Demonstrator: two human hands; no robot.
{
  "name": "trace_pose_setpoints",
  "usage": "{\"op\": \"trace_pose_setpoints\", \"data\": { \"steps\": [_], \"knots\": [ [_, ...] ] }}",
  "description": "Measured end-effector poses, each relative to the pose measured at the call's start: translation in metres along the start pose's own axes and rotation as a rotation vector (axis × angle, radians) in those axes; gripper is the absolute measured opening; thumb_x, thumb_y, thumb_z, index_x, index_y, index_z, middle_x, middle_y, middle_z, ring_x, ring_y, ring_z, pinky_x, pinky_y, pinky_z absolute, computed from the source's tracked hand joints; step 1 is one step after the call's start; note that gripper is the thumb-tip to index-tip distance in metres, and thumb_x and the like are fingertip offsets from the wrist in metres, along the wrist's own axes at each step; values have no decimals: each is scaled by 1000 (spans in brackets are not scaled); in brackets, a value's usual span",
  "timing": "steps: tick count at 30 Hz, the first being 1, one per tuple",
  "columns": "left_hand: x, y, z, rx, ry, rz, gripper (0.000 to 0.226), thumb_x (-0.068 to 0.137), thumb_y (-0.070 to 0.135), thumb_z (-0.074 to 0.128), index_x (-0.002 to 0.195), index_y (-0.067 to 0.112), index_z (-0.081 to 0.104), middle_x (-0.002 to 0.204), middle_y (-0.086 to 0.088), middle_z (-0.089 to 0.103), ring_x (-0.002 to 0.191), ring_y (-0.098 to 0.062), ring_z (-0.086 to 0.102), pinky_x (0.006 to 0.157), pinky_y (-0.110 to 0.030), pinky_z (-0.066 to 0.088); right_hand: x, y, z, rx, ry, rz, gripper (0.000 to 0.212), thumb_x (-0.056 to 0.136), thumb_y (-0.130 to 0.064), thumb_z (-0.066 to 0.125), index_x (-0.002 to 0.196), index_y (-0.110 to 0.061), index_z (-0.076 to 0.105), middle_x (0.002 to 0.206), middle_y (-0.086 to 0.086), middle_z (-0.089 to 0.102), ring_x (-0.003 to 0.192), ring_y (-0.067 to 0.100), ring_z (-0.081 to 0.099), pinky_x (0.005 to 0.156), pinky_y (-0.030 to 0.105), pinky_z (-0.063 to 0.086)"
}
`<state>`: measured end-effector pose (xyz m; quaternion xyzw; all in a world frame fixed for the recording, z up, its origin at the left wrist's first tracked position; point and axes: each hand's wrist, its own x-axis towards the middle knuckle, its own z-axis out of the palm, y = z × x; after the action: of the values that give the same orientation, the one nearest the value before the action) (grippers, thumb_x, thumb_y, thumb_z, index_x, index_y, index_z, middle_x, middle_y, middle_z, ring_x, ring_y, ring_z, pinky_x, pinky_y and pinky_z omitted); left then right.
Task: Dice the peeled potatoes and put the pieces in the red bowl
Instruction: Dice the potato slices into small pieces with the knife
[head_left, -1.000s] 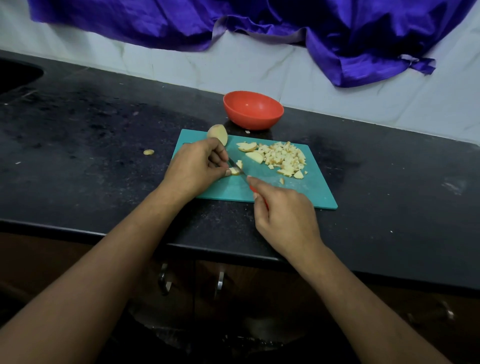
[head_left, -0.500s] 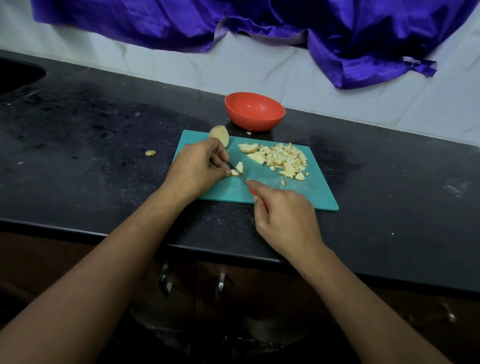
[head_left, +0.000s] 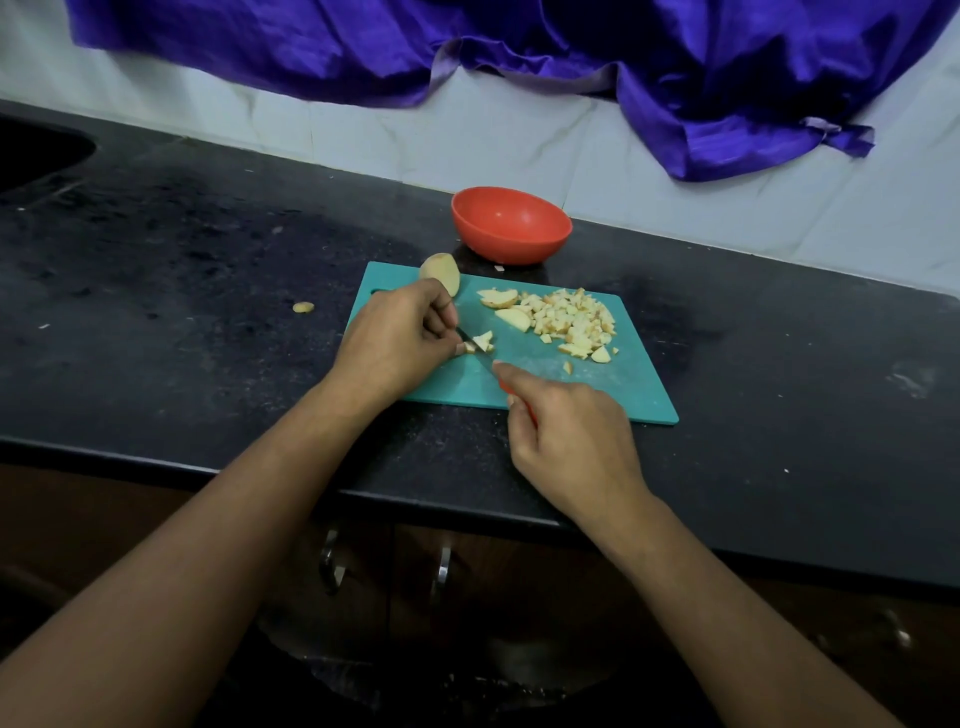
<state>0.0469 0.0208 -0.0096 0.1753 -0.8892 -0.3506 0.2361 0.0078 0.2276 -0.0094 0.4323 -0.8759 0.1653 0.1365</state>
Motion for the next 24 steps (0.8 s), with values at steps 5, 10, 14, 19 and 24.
{"op": "trace_pose_setpoints", "data": {
  "steps": [5, 10, 14, 19, 24],
  "knots": [
    [-1, 1, -1, 12, -1, -6, 27, 79, 20, 87, 85, 29, 63, 79, 10, 70, 76, -4, 67, 79, -40, 60, -2, 1, 0, 29, 31, 12, 42, 101, -28, 53, 141, -33, 60, 73, -10, 64, 63, 9, 54, 57, 31, 44],
    [-2, 1, -2, 24, -1, -10, 26, 80, 20, 86, 87, 29, 63, 80, 10, 68, 74, -3, 66, 78, -37, 60, -2, 4, 0, 107, 100, 61, 41, 102, -29, 53, 142, -34, 59, 68, -15, 54, 53, 4, 44, 52, 26, 38],
    [-1, 2, -2, 40, -15, -20, 26, 80, 25, 87, 89, 30, 63, 80, 11, 69, 73, -2, 66, 77, -33, 60, -2, 4, 0, 81, 105, 68, 40, 102, -31, 52, 142, -36, 59, 67, -15, 55, 53, 5, 46, 51, 24, 37],
    [3, 9, -1, 221, -98, 22, 36, 82, 49, 81, 113, 35, 69, 91, 19, 68, 85, -3, 61, 73, -30, 48, 3, 22, 6, 536, 205, 303, 37, 101, -23, 59, 136, -33, 66, 98, -17, 74, 74, -2, 63, 66, 20, 51],
    [17, 25, 10, 313, -136, 37, 15, 86, 46, 79, 95, 35, 75, 81, 18, 66, 83, -3, 62, 64, -26, 42, 4, 30, 6, 937, 285, 467, 34, 103, -13, 58, 133, -27, 67, 57, -19, 52, 52, 8, 38, 48, 26, 32]
  ]
}}
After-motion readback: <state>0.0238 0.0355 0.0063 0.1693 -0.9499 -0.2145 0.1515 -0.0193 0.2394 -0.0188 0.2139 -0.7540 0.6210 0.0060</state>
